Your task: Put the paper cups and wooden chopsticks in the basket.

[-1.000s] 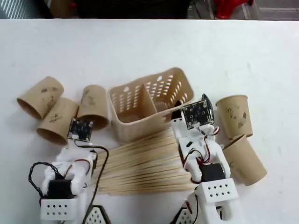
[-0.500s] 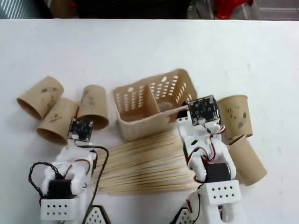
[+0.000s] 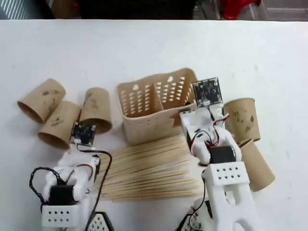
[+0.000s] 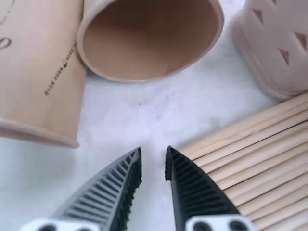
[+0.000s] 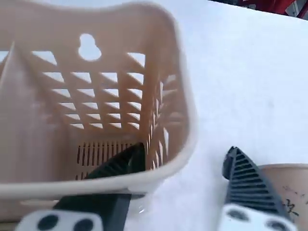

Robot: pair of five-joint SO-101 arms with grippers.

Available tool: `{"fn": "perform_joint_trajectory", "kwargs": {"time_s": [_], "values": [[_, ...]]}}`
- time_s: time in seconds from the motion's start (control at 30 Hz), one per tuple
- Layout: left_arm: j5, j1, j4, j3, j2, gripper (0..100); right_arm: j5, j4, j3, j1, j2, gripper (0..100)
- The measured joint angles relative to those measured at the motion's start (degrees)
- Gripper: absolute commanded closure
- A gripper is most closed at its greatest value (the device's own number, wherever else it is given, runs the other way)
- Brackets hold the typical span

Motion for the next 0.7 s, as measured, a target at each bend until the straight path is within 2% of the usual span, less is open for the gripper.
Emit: {"fn": "perform_joint_trajectory", "kwargs": {"time_s": [0.13,0.33,0.47,0.7], "values": [[0.0,0.0,0.0,0.0,0.0,90,0.0,0.62,-2.37,-0.26,2.29,72.1],[0.0,0.0,0.0,0.0,0.0,90,0.0,4.75,-3.78,-0.62,3.52,60.8],[0.0,0.0,0.0,0.0,0.0,90,0.97,6.51,-4.31,-0.62,3.43,67.0],[0.0,0.0,0.0,0.0,0.0,90,1.32,6.51,-4.31,-0.62,3.43,71.3]]}}
